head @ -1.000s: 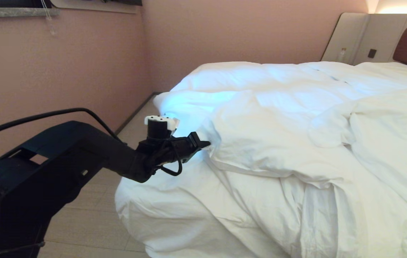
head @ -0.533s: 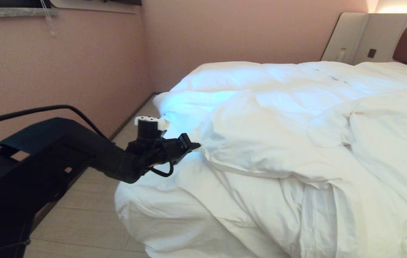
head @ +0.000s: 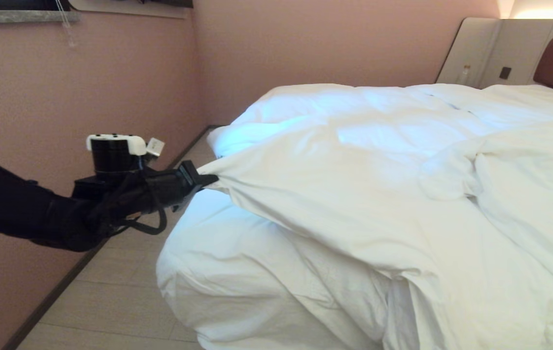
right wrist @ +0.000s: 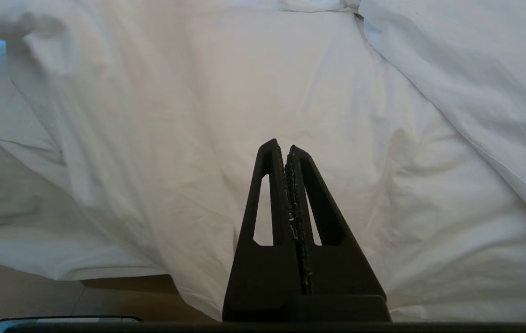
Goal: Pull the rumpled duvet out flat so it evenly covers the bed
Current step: Flatten the corners of the folded blanket
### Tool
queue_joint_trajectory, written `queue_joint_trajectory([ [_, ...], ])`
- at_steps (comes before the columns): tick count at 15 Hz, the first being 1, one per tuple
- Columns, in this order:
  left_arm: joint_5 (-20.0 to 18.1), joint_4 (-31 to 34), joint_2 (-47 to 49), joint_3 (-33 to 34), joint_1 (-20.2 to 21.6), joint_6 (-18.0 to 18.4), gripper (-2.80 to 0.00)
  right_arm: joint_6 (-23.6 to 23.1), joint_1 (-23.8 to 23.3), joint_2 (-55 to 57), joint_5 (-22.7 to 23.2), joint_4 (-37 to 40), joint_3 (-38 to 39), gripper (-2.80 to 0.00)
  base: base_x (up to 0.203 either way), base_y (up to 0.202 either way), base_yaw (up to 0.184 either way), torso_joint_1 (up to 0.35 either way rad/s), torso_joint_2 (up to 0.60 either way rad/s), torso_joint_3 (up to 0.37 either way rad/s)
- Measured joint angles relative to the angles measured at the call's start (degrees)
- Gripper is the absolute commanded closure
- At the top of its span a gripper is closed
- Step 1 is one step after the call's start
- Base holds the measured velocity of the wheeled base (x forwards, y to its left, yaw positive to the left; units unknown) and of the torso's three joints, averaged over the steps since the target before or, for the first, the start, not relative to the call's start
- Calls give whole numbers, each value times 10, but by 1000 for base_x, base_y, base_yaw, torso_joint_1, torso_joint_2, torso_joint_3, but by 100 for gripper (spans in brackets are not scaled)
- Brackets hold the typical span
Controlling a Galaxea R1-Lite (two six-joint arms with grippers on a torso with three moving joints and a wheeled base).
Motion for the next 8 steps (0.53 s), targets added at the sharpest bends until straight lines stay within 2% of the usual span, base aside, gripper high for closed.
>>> queue_joint_trajectory([
  [3,-2,0,-83,87,44,25,0,0,0,0,0,0,0,0,0,0,0,0,0,0],
  [6,-7,-1,-147,160,116,40,0,0,0,0,0,0,0,0,0,0,0,0,0,0],
  [8,-9,-4,-175,202,157,62,0,0,0,0,0,0,0,0,0,0,0,0,0,0],
])
